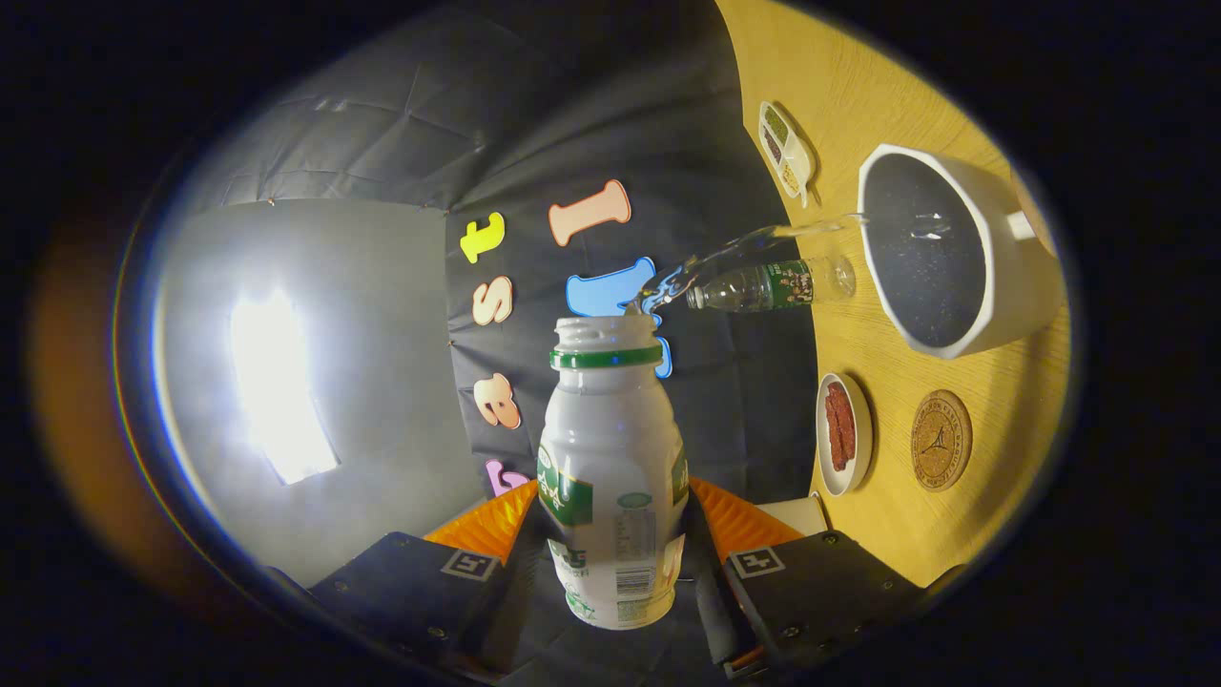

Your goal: Take the bottle from table, then pour the juice into the cup, finally place the bottle on the coaster

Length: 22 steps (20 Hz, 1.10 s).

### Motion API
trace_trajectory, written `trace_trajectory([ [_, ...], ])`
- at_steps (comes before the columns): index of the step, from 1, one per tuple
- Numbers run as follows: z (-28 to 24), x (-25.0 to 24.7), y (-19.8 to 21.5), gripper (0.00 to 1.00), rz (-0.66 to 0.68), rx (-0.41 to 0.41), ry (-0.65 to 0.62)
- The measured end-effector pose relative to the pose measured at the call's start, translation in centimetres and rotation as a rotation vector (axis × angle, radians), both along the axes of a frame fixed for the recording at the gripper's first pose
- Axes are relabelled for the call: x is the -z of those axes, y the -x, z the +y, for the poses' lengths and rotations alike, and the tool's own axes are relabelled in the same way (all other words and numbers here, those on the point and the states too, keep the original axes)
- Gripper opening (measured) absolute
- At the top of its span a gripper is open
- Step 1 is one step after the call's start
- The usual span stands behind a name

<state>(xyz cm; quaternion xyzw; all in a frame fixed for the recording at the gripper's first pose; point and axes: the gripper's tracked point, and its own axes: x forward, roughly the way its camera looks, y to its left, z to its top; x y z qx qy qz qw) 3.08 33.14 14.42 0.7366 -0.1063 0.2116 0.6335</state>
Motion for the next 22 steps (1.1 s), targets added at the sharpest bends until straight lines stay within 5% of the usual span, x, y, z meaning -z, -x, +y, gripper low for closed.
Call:
trace_trajectory([
  [22,1.4,-0.4,0.9,0.73,-0.008,-0.024,-0.039],
])
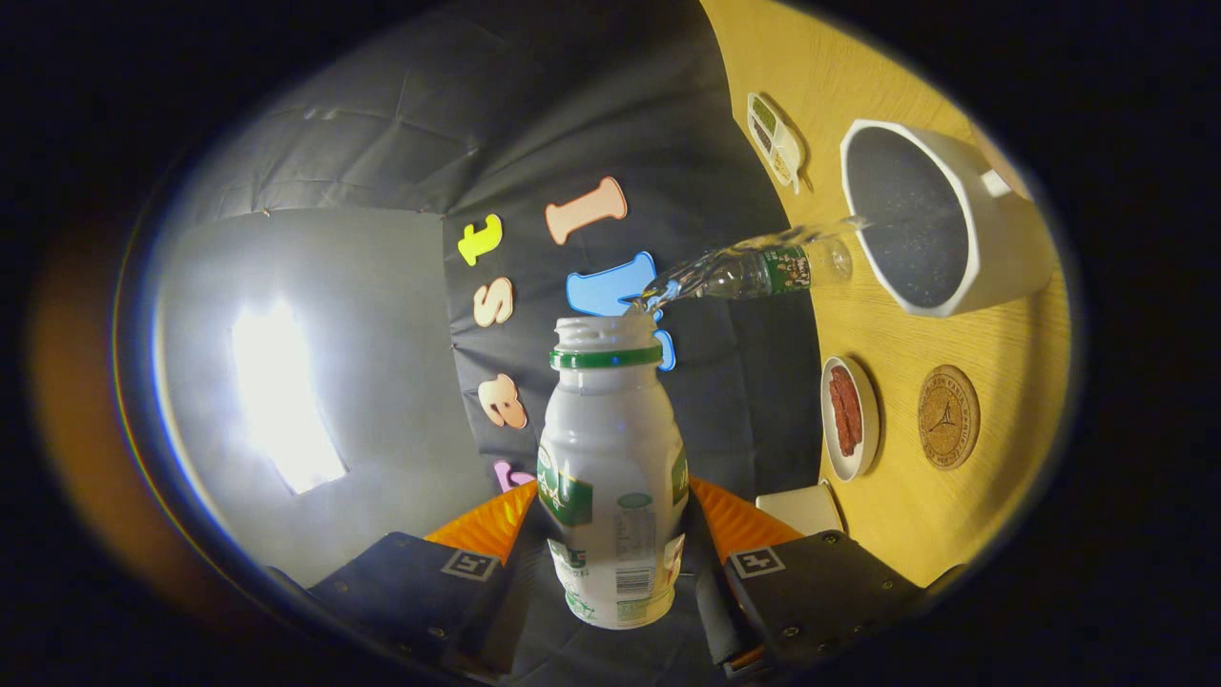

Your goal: Take the bottle from table, then pour the juice into the cup, finally place the bottle on the coaster

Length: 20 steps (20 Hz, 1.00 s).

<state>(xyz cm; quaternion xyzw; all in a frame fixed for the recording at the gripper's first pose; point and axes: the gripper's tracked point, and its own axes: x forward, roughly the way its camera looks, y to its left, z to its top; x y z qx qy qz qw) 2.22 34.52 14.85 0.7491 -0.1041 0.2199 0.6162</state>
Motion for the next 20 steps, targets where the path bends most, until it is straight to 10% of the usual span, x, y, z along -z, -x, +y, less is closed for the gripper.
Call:
trace_trajectory([
  [20,0.55,0.14,0.23,0.73,0.010,-0.013,-0.033],
])
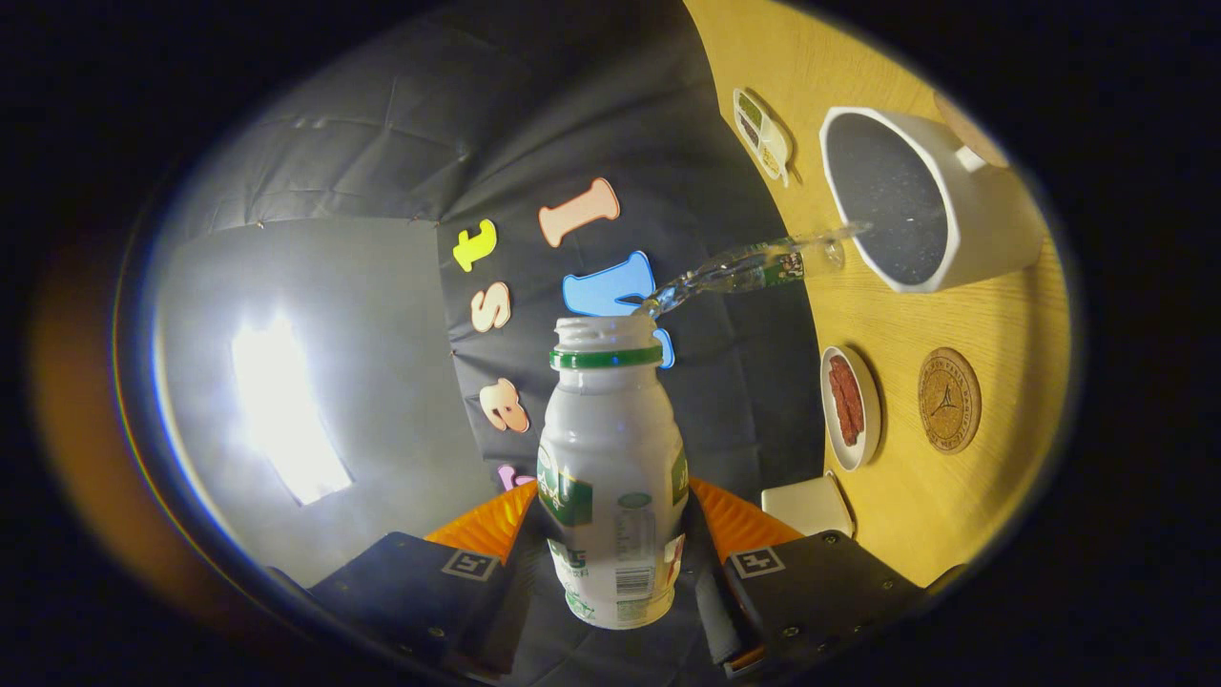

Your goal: Take the bottle from table, then pour the juice into the cup, finally place the bottle on the coaster

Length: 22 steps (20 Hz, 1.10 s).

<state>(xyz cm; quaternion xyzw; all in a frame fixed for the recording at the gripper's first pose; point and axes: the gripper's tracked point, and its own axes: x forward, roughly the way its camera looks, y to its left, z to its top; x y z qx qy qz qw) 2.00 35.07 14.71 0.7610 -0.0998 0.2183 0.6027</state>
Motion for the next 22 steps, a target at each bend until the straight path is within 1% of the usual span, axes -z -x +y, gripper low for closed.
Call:
trace_trajectory([
  [22,-0.2,1.1,-0.3,0.73,0.040,-0.006,-0.046],
])
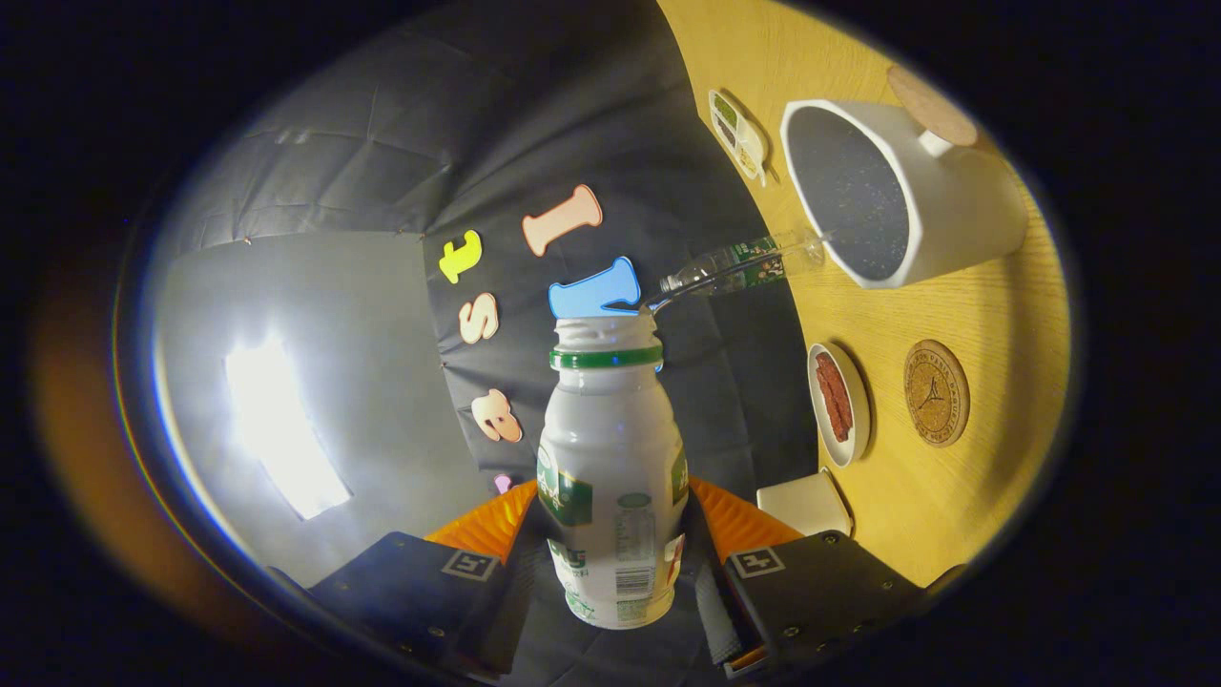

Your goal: Take the bottle from table, then pour the juice into the cup, finally place the bottle on the coaster

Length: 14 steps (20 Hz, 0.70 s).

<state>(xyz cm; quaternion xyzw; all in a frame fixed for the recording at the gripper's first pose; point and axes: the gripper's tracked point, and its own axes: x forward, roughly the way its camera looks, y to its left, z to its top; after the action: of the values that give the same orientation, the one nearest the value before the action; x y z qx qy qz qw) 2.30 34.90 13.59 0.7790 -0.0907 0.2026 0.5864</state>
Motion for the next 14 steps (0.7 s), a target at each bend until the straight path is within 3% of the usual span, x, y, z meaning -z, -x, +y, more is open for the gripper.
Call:
trace_trajectory([
  [14,-0.8,1.9,0.3,0.73,0.053,0.008,-0.076],
])
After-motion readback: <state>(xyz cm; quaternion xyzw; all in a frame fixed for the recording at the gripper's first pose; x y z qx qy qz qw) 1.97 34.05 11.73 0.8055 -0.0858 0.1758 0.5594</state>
